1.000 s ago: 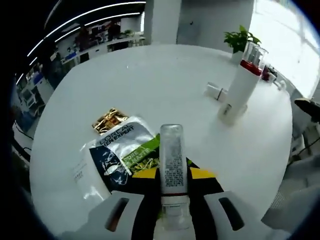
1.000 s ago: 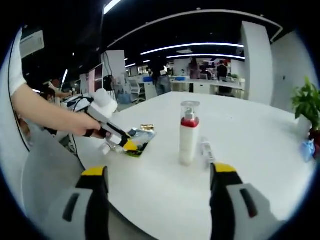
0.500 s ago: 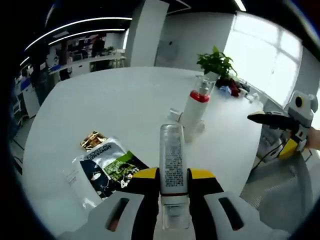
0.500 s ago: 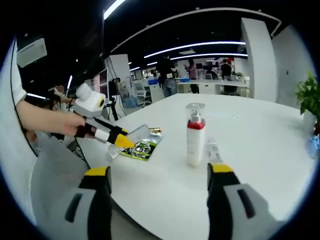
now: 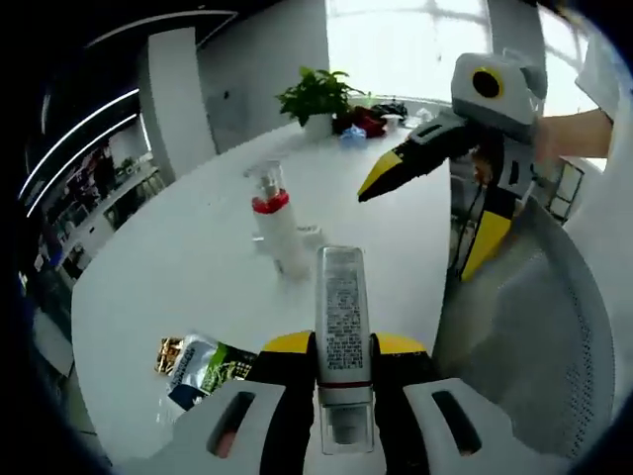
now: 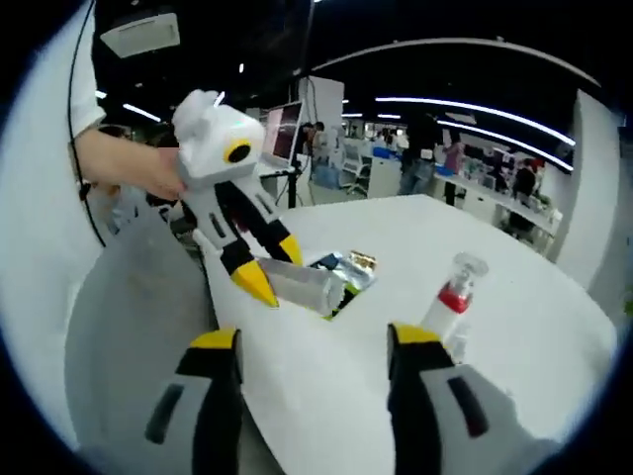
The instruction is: Arrange the skincare products in the storage area until every visible bottle or jar stands upright without overlapping.
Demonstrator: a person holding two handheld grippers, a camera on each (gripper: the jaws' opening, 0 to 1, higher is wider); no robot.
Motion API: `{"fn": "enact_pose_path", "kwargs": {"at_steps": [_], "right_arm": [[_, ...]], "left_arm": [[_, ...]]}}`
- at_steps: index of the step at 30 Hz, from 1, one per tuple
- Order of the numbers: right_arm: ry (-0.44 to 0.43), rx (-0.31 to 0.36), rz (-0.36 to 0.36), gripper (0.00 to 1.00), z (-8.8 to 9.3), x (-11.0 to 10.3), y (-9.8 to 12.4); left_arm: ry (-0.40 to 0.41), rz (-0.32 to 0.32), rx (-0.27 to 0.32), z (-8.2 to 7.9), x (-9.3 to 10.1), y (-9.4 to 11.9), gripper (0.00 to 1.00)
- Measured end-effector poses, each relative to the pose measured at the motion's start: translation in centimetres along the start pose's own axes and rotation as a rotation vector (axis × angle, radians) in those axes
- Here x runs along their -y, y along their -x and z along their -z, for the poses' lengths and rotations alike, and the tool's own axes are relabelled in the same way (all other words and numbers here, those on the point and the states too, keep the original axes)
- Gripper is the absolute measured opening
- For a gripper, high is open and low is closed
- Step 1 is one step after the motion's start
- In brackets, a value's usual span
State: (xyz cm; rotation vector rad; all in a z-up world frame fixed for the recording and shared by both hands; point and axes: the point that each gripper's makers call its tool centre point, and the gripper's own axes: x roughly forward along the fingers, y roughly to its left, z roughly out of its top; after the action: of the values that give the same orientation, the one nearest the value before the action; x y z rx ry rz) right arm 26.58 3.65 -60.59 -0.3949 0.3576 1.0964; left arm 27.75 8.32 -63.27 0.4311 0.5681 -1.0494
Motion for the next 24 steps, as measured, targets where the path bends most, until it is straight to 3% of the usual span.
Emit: {"fn": "enact_pose_path", "kwargs": {"at_steps": [3,8,13,16,19,21,24], "right_arm": [[0.044,-0.004,-0.046,0.52,-0.4,-0.5,-0.2],[0.178,-0.073,-0.129,0.43,-0.3,-1.5,-0.7],[0.345,-0.201,-0.211,0.35,1.0,-2.8,-2.1],[0.387,-0.269,-0.246,0.34,1.7,-3.5,-2.8],[0.424,-0.292,-0.263,0.33,1.9,-3.8,-3.4],[0.442,-0.314,-0.273,0.35,2.3,-3.9,-3.7],[0.45,-0.329,-0.279,0.29,2.6,-4.1,-4.0]], "left_arm": [[-0.09,0.046,-0.016,-0.2,1.3,0.3,0.18],[-0.221,0.107,-0.131,0.9,2.8,0.6,0.18],[-0.243,0.149,-0.175,0.7,3.9,0.2,0.18],[-0.259,0.166,-0.202,0.6,4.3,0.0,0.18],[-0.298,0.172,-0.248,1.0,4.3,-0.2,0.18],[-0.301,0.176,-0.253,1.1,4.3,-0.3,0.18],[-0.279,0.183,-0.247,1.1,4.3,-0.3,0.18]]}}
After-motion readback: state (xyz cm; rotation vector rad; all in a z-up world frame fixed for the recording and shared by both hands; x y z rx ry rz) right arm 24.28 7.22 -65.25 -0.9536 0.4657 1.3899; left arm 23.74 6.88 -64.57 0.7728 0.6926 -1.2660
